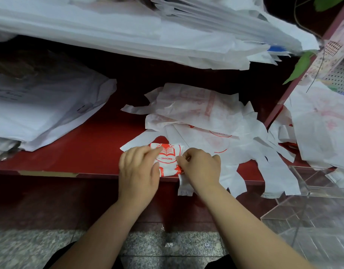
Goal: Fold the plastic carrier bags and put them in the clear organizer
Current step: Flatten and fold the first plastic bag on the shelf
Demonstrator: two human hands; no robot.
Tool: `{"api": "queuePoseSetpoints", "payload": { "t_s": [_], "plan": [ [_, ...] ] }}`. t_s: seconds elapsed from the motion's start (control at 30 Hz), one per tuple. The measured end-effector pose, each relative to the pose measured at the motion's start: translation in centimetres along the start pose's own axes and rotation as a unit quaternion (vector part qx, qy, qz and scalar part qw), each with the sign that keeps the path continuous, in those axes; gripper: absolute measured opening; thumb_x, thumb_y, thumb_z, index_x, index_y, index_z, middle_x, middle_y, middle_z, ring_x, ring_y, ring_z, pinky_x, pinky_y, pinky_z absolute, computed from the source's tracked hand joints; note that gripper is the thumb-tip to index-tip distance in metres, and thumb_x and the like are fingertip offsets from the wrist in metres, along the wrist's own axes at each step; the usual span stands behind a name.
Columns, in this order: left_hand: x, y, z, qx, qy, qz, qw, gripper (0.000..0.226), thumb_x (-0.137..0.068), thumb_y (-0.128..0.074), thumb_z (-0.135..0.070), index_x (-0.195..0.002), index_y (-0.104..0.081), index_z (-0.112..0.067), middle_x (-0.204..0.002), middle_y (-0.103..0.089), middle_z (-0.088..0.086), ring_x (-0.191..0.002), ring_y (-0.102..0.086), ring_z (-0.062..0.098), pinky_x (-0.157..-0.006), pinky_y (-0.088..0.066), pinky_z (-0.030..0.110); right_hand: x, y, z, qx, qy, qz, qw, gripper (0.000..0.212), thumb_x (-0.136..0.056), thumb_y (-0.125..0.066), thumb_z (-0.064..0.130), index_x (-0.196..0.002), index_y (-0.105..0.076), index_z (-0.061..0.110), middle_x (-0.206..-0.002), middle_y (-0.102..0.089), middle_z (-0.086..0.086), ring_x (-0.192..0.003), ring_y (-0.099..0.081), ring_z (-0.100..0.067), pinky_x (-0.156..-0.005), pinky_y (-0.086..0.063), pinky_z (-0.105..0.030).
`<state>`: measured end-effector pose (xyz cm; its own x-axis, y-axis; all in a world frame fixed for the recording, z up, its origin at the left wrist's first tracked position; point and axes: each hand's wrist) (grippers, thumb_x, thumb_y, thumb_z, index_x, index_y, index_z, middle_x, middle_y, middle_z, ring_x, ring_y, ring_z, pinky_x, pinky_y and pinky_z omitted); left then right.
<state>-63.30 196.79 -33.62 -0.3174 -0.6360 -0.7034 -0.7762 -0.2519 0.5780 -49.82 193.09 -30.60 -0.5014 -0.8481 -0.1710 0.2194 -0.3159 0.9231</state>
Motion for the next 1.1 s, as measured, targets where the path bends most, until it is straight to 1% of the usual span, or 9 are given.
{"api": "queuePoseSetpoints", "payload": {
  "t_s": [0.13, 0.23, 0.33, 0.47, 0.53, 0.63, 0.77, 0.93, 1.1],
  "plan": [
    [-1.1, -1.3, 0.1, -0.087, -0.101, 0.114, 0.984, 0.045, -0.082, -0.038, -0.026, -0.110, -0.066, -0.004, -0.117, -0.063, 0.015, -0.116, -0.049, 0.026, -0.098, -0.024, 0.037, 0.0, -0.2, 0.1, 0.050, 0.036, -0.033, 0.998, 0.023, -0.091, -0.044, 0.034, -0.096, -0.059, 0.017, -0.095, -0.067, -0.003, -0.096, -0.056, -0.024, -0.082, -0.023, -0.032],
    [-1.0, -1.3, 0.5, -0.142, -0.084, 0.190, 0.968, 0.052, -0.081, -0.035, -0.037, -0.105, -0.070, -0.007, -0.110, -0.068, 0.009, -0.102, -0.065, 0.024, -0.095, -0.032, 0.034, -0.1, -0.2, 0.2, 0.064, 0.049, -0.071, 0.994, 0.023, -0.087, -0.054, 0.030, -0.101, -0.055, 0.012, -0.096, -0.063, -0.004, -0.094, -0.055, -0.026, -0.078, -0.031, -0.032],
    [-0.7, -1.0, 0.9, -0.160, -0.079, 0.219, 0.959, 0.061, -0.080, -0.033, -0.050, -0.106, -0.069, -0.008, -0.110, -0.068, 0.008, -0.100, -0.066, 0.022, -0.085, -0.051, 0.038, -0.4, -0.9, 0.3, 0.036, 0.138, -0.162, 0.976, 0.014, -0.067, -0.058, 0.022, -0.075, -0.062, 0.012, -0.077, -0.065, -0.003, -0.067, -0.061, -0.027, -0.060, -0.040, -0.026],
    [-0.6, -0.8, 1.5, -0.188, -0.106, 0.236, 0.947, 0.078, -0.070, -0.032, -0.063, -0.109, -0.068, -0.005, -0.111, -0.067, 0.011, -0.101, -0.066, 0.023, -0.088, -0.047, 0.035, -0.6, -1.7, -0.5, 0.009, 0.275, -0.065, 0.959, 0.036, -0.072, -0.039, 0.019, -0.081, -0.072, 0.009, -0.093, -0.072, -0.008, -0.086, -0.068, -0.030, -0.074, -0.056, -0.033],
    [-0.6, -0.6, 1.8, -0.193, -0.126, 0.228, 0.946, 0.076, -0.068, -0.040, -0.063, -0.107, -0.068, -0.004, -0.110, -0.067, 0.011, -0.100, -0.066, 0.023, -0.089, -0.048, 0.032, -0.5, -1.2, -0.8, -0.004, 0.293, 0.025, 0.956, 0.049, -0.080, -0.031, 0.026, -0.102, -0.070, 0.005, -0.111, -0.067, -0.012, -0.105, -0.062, -0.033, -0.097, -0.037, -0.039],
    [-0.4, -0.4, 2.5, -0.167, -0.153, 0.205, 0.952, 0.068, -0.063, -0.065, -0.058, -0.106, -0.069, -0.005, -0.109, -0.068, 0.011, -0.098, -0.067, 0.024, -0.086, -0.048, 0.033, -0.2, 0.3, -1.3, 0.017, 0.280, 0.140, 0.950, 0.081, -0.076, -0.011, 0.058, -0.137, -0.042, 0.015, -0.147, -0.035, -0.001, -0.139, -0.024, -0.017, -0.110, 0.000, -0.024],
    [-0.4, 0.4, 3.1, -0.096, -0.160, 0.194, 0.963, 0.050, -0.074, -0.041, -0.040, -0.103, -0.071, -0.011, -0.107, -0.069, 0.005, -0.100, -0.064, 0.020, -0.092, -0.030, 0.028, -0.1, 1.4, -1.5, 0.036, 0.289, 0.154, 0.944, 0.102, -0.055, -0.015, 0.073, -0.140, -0.036, 0.021, -0.149, -0.030, 0.005, -0.141, -0.014, -0.012, -0.111, 0.006, -0.026],
    [-1.4, 2.4, 2.4, -0.007, -0.163, 0.133, 0.978, 0.036, -0.077, -0.042, -0.022, -0.092, -0.073, -0.012, -0.091, -0.072, -0.001, -0.095, -0.050, 0.008, -0.096, -0.025, 0.019, 0.7, 2.3, -0.9, -0.069, 0.308, 0.078, 0.946, 0.059, -0.071, -0.051, 0.036, -0.124, -0.057, 0.013, -0.130, -0.056, -0.001, -0.135, -0.033, -0.019, -0.107, -0.005, -0.021],
    [-2.8, 6.1, -1.2, 0.119, -0.026, 0.124, 0.985, 0.020, -0.079, -0.041, -0.043, -0.085, -0.057, -0.032, -0.072, -0.062, -0.008, -0.078, -0.053, 0.011, -0.056, -0.036, 0.018, 2.6, 4.6, 0.0, -0.288, 0.213, 0.076, 0.931, 0.017, -0.080, -0.061, 0.002, -0.088, -0.069, 0.015, -0.079, -0.065, 0.012, -0.076, -0.057, -0.002, -0.071, -0.038, -0.008]
  ]
}}
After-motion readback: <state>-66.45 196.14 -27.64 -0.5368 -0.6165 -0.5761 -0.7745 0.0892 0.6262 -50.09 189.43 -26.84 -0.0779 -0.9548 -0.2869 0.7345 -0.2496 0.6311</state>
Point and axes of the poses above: each hand's wrist, its own x-axis away from the middle knuckle, its own y-axis out of the back of the hand, z = x × y
